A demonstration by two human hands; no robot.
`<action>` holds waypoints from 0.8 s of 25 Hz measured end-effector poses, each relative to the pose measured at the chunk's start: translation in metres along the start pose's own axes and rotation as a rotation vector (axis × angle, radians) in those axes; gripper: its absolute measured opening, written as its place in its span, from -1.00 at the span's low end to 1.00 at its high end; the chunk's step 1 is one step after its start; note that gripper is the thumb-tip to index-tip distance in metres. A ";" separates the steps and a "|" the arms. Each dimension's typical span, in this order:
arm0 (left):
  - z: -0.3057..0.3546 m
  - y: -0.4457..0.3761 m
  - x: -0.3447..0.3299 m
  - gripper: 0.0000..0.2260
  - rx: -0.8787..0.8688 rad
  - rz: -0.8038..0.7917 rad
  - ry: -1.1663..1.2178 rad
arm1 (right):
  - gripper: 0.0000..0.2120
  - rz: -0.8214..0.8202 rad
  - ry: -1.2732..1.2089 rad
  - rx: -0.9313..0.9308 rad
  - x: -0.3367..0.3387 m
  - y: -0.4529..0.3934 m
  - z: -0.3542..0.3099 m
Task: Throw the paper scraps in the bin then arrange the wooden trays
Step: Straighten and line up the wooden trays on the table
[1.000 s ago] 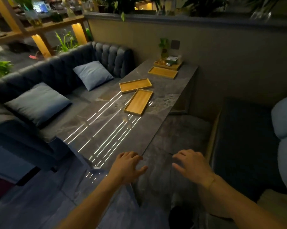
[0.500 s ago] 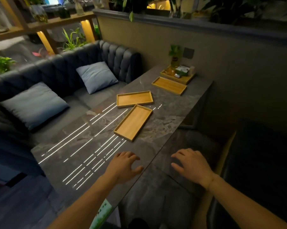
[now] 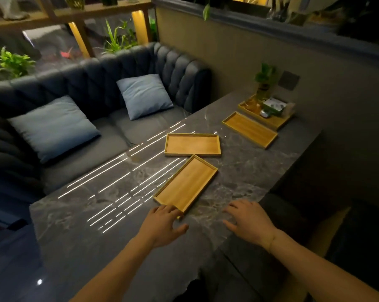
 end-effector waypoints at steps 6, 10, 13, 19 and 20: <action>-0.034 -0.040 -0.009 -0.44 0.104 -0.024 0.076 | -0.65 -0.077 -0.007 0.076 -0.006 -0.081 0.007; -0.045 -0.045 -0.022 -0.44 0.191 -0.028 0.117 | -0.60 -0.185 0.019 0.151 -0.024 -0.120 0.011; -0.045 -0.049 -0.035 -0.46 0.255 -0.041 0.142 | -0.59 -0.219 0.011 0.236 -0.037 -0.149 0.016; -0.031 -0.062 -0.059 -0.49 0.488 -0.043 0.152 | -0.47 -0.303 0.110 0.408 -0.065 -0.213 0.046; -0.025 -0.066 -0.065 -0.48 0.541 -0.054 0.165 | -0.45 -0.326 0.126 0.440 -0.068 -0.223 0.051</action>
Point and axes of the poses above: each hand's wrist, its own y-axis away from the middle knuckle, its own x-axis out of the back of the hand, z = x × y, the point moved 7 cm from there along -y, towards the middle knuckle, and after that the axes turned 1 degree about y, right-handed, at the moved point
